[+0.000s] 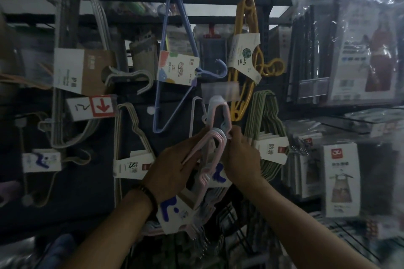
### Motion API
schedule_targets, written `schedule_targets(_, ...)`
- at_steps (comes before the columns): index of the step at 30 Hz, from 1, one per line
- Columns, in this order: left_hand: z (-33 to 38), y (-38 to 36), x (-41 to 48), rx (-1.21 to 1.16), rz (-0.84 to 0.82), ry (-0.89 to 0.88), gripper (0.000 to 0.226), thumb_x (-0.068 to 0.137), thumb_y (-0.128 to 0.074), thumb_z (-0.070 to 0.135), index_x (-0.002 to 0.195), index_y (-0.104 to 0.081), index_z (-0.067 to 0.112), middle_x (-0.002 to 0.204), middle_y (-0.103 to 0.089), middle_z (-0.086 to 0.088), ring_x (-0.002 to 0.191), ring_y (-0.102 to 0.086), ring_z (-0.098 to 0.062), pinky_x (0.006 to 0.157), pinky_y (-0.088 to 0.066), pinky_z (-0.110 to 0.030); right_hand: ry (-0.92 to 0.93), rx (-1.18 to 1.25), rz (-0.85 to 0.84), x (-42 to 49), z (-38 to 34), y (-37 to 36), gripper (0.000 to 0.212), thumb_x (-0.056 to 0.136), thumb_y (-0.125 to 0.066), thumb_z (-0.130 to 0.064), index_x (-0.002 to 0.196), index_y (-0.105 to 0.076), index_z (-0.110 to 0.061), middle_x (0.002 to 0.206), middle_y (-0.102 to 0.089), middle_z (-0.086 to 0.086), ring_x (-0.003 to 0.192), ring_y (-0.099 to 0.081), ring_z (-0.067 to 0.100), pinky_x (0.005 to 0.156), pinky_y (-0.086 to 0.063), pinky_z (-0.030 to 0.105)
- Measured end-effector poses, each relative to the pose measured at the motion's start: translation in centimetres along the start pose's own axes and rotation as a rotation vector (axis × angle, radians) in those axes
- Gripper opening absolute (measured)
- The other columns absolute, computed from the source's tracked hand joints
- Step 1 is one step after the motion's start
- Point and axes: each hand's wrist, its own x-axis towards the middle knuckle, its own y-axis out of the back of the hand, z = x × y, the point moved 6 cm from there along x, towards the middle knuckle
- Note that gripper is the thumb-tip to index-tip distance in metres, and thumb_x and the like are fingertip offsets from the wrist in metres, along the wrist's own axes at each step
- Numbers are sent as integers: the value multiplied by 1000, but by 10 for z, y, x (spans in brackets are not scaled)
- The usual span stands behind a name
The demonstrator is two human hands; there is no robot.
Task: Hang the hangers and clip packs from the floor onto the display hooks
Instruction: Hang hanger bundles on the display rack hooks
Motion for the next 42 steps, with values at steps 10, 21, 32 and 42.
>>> schedule_targets(10,11,7,-2,-7,45,18,55,108,-48,30,148,-36,65,128,-54,53,117,-59,17,99,-43,-3,72,-34,-27,6,-8,21,21,99,-58,-21,113,-43,-18,84,-64,1,52,-46,20,45,-28,26)
schedule_targets(21,46,59,35,-282,167,4,50,107,-48,24,139,-44,64,126,-62,42,118,-61,13,94,-53,-12,53,-77,-65,-1,-3,15,42,89,-70,-13,116,-39,-21,91,-67,7,55,-60,35,45,-51,41)
schedule_targets(32,60,70,61,-448,198,-45,43,107,-45,21,150,-49,21,132,-72,6,114,-65,-32,92,-61,-45,106,23,63,-2,6,27,20,94,-52,-25,111,-42,-19,83,-61,0,45,-51,23,37,-46,36)
schedule_targets(42,51,62,49,-277,93,5,39,106,-48,43,134,-47,70,68,-64,-22,47,-60,-39,44,-57,-49,4,-121,-258,14,8,8,44,93,-65,-15,124,-35,-22,102,-67,3,66,-64,30,53,-50,38)
